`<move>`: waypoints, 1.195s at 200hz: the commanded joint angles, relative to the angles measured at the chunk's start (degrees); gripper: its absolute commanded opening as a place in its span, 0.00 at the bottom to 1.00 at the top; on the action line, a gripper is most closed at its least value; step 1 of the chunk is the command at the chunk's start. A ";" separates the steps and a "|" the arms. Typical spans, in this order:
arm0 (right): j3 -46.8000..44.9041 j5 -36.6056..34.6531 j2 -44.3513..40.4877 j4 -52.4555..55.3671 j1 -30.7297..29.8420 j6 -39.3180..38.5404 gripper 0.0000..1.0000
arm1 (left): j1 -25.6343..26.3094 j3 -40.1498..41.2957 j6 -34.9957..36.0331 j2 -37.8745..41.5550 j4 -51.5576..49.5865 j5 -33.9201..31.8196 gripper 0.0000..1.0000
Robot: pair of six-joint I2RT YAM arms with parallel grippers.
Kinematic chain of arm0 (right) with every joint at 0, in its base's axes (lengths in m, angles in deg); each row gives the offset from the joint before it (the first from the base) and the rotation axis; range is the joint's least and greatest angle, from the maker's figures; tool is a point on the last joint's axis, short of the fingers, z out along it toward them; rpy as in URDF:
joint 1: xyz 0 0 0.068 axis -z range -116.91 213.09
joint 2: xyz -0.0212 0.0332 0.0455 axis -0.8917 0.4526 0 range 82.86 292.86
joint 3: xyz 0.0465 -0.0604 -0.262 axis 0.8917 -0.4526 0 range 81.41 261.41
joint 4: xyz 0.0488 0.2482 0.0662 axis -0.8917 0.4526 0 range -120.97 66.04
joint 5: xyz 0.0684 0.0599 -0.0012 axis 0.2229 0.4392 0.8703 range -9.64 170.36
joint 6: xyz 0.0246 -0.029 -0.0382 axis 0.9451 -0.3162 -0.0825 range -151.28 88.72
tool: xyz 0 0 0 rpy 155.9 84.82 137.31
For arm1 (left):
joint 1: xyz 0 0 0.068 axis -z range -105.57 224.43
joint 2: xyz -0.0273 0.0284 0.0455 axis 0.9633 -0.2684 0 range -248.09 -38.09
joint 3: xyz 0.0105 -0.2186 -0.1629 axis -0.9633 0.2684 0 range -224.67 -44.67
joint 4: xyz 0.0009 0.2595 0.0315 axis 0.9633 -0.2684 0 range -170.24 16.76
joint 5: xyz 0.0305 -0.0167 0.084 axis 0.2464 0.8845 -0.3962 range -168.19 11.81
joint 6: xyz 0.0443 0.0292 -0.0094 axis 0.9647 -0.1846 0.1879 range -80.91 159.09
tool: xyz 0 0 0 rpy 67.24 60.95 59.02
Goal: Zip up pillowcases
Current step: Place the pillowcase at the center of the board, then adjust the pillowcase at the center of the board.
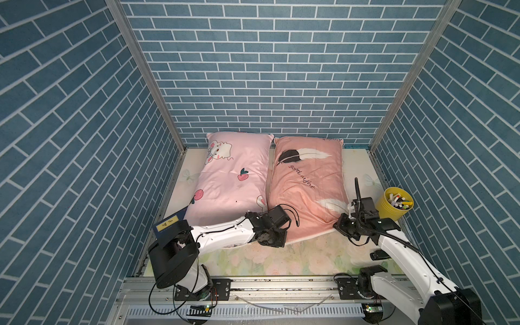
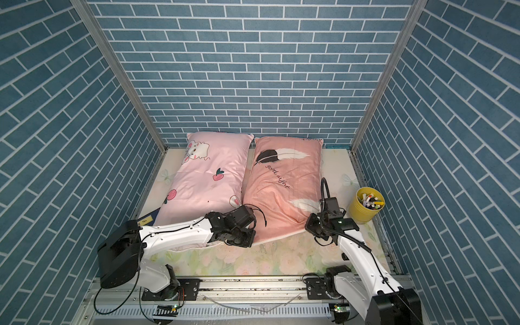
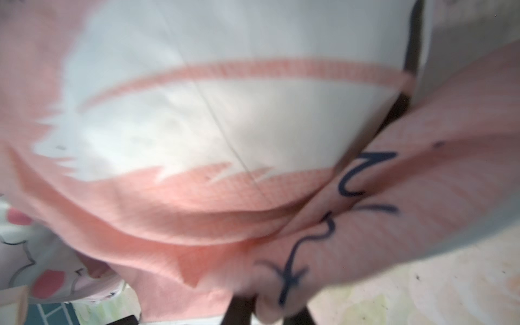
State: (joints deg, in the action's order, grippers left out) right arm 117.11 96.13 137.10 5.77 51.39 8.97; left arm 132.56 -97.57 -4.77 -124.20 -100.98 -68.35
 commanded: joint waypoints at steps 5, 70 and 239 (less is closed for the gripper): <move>12.00 3.88 -0.25 9.95 1.84 -11.44 0.67 | -1.35 -3.11 3.56 4.44 -6.01 -2.63 0.53; 23.93 6.11 6.39 8.58 -7.77 -11.68 0.84 | -11.94 -4.12 7.46 16.32 -13.49 -7.51 0.80; 48.45 -5.71 58.79 -17.29 -28.62 -2.40 0.08 | -45.37 6.87 12.80 14.29 4.27 -2.66 0.64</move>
State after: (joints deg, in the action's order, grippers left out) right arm 164.01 93.99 193.16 -11.76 21.38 5.60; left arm 88.89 -90.47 6.64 -106.91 -102.47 -72.52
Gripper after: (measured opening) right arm 0.077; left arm 0.645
